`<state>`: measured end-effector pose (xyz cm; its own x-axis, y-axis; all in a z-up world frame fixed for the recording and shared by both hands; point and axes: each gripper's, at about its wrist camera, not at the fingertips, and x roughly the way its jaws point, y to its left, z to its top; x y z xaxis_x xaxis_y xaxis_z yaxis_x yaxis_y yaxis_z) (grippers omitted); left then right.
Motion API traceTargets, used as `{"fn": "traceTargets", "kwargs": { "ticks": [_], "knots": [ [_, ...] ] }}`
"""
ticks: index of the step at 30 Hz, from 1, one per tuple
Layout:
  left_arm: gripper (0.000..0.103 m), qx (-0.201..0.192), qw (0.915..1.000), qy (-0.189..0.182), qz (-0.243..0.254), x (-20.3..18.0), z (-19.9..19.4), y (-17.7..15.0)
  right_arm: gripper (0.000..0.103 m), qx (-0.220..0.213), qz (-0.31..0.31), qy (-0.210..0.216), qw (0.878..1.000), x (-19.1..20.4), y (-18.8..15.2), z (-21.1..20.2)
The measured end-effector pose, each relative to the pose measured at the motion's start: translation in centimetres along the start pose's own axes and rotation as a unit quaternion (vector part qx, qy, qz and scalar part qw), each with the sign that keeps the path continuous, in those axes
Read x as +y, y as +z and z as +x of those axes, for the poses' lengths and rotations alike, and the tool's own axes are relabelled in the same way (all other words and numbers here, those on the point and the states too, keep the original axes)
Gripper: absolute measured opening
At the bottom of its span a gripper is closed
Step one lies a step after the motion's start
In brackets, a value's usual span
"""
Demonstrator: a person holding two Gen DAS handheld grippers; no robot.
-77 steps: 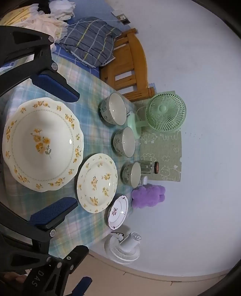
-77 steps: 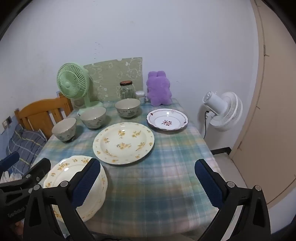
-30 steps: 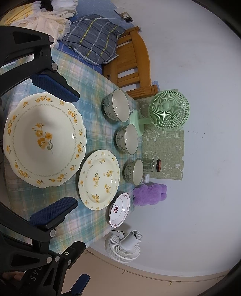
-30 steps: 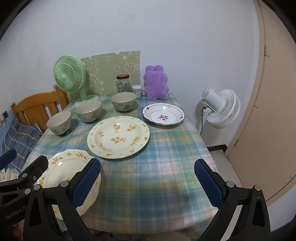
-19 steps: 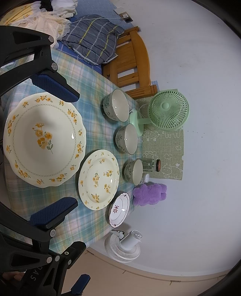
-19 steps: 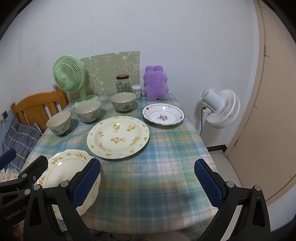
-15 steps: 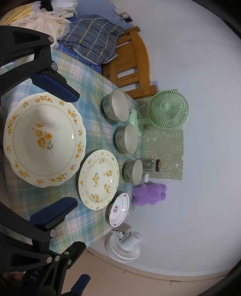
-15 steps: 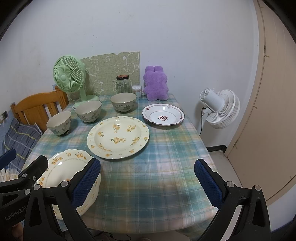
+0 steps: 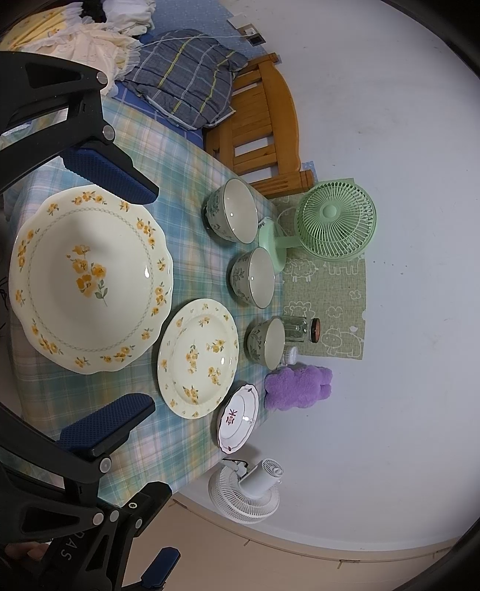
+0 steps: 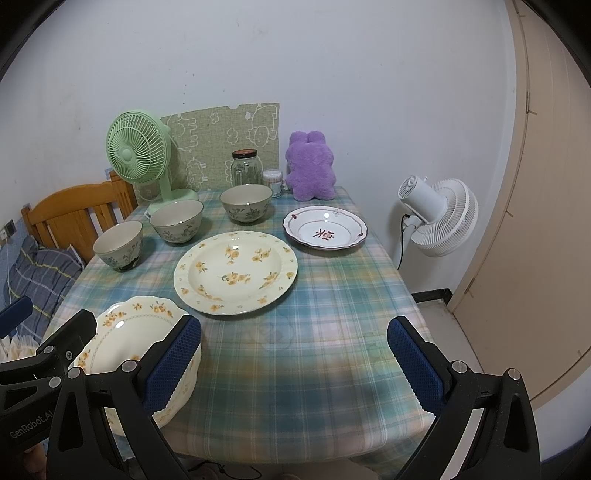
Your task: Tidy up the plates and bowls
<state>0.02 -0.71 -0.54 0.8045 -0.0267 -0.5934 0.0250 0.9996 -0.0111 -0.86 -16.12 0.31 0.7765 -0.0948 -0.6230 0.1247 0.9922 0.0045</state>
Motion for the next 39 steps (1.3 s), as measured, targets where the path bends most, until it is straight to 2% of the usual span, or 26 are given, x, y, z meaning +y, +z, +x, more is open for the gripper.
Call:
{"fn": "traceTargets", "kwargs": {
  "ticks": [8,17,27,34,39],
  "knots": [
    [0.101,0.007,0.9997,0.016,-0.019,0.1,-0.3,0.4,0.098,0.009,-0.002,0.010,1.000,-0.1,0.8,0.0],
    [0.100,0.039,0.9983,0.033,-0.029,2.1,1.3,1.0,0.098,0.041,-0.003,0.026,0.999,1.7,1.6,1.6],
    [0.097,0.098,0.9947,0.026,-0.016,6.4,7.0,0.5,0.096,0.090,0.005,0.004,0.996,6.5,1.7,6.0],
    [0.094,0.156,0.9877,0.015,-0.007,8.3,11.0,-1.5,0.095,0.139,0.014,-0.006,0.990,9.1,-0.2,9.8],
    [0.092,0.179,0.9838,0.005,0.003,8.9,13.4,-2.6,0.089,0.171,0.023,-0.009,0.985,10.4,-1.7,12.3]
  ]
}}
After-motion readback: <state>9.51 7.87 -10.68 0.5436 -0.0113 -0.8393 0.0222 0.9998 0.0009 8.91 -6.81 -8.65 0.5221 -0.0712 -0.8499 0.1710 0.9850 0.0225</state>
